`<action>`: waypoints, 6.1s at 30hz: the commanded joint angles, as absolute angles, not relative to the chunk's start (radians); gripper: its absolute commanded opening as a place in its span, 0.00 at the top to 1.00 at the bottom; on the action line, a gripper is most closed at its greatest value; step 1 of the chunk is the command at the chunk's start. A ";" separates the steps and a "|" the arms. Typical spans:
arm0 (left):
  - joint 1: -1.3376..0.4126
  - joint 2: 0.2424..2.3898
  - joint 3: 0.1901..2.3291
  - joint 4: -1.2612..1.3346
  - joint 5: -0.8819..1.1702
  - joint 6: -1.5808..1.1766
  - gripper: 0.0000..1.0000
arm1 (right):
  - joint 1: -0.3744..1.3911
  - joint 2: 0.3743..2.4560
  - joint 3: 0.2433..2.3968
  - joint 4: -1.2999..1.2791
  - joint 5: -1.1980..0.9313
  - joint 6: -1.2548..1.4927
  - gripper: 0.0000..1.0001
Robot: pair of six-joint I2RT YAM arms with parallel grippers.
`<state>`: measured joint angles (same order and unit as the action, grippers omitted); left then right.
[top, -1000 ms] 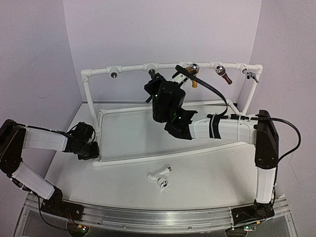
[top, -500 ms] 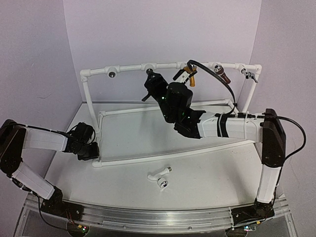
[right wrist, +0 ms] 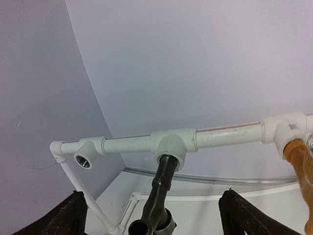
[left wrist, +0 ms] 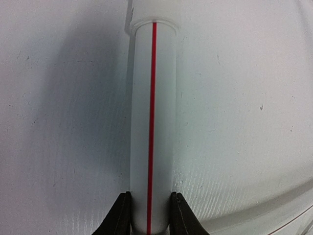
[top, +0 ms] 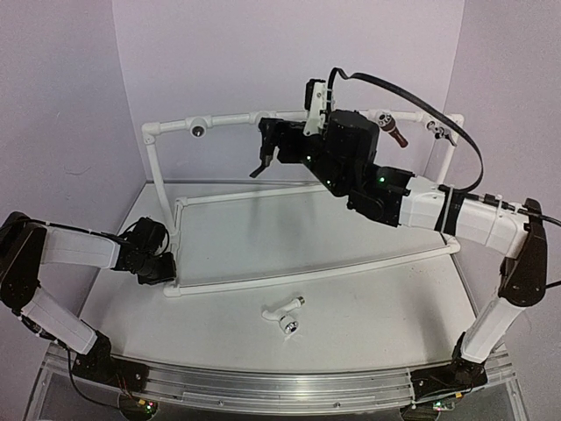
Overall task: Install the water faucets
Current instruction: Screw the water faucet onto the adaptor.
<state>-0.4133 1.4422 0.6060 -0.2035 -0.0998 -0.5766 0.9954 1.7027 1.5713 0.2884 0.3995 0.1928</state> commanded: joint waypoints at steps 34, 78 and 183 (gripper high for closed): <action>-0.420 1.465 0.603 -0.179 -0.042 -0.600 1.00 | 1.026 1.999 2.037 -0.124 0.663 0.049 0.49; -0.420 1.477 0.609 -0.181 -0.034 -0.595 1.00 | 0.894 1.764 1.370 0.760 0.169 0.966 0.08; -0.466 1.474 0.626 -0.105 0.094 -0.485 1.00 | 0.873 1.982 1.675 0.483 0.421 0.885 1.00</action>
<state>-0.4145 1.4689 0.6315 -0.2005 -0.0914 -0.5186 0.9415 1.9835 1.7171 0.5877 0.5001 0.5393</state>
